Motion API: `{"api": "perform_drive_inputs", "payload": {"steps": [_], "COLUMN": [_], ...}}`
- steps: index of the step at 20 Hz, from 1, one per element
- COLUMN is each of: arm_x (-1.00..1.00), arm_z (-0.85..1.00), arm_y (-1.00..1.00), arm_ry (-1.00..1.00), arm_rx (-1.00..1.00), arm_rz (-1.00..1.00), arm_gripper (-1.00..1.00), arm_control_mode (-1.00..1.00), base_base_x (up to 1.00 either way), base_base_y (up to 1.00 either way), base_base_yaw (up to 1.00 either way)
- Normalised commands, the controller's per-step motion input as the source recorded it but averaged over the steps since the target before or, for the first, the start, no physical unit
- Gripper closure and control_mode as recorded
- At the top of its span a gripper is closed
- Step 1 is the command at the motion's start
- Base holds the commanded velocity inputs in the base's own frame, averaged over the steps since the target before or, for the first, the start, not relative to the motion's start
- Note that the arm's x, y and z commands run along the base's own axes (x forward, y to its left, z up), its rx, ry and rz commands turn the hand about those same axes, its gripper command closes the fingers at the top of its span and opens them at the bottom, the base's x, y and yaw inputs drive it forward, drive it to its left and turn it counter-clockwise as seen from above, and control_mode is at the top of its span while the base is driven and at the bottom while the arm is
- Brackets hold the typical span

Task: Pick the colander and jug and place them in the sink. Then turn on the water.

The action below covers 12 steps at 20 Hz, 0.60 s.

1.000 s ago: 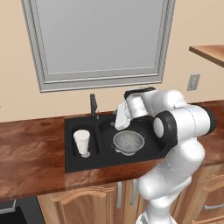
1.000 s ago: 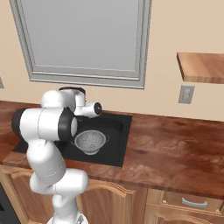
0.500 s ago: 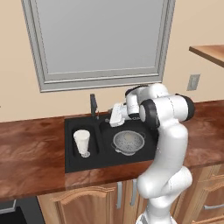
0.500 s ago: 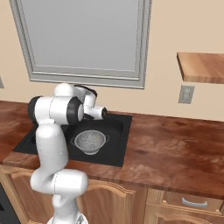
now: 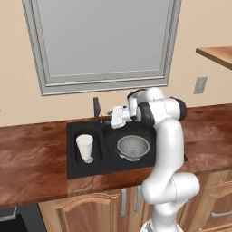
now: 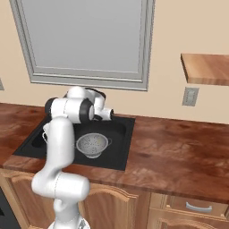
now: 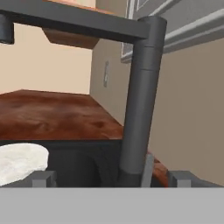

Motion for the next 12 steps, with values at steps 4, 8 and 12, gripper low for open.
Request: {"api": "perform_drive_inputs", "payload": {"steps": [4, 8, 12], "arm_x": [0.20, 0.34, 0.51], "arm_z": [-0.20, -0.17, -0.14], "arm_y": [0.62, 0.33, -0.02], "arm_ry": [0.00, 0.00, 0.02], "arm_rx": [-0.01, 0.00, 0.01], "arm_rz": [-0.06, -0.07, -0.03], "arm_gripper": [-1.00, -1.00, -1.00], "arm_control_mode": [-1.00, -1.00, -1.00], "base_base_x": [0.00, 0.00, 0.00], "base_base_y": [0.00, 0.00, 0.00], "base_base_yaw": [0.00, 0.00, 0.00]}}
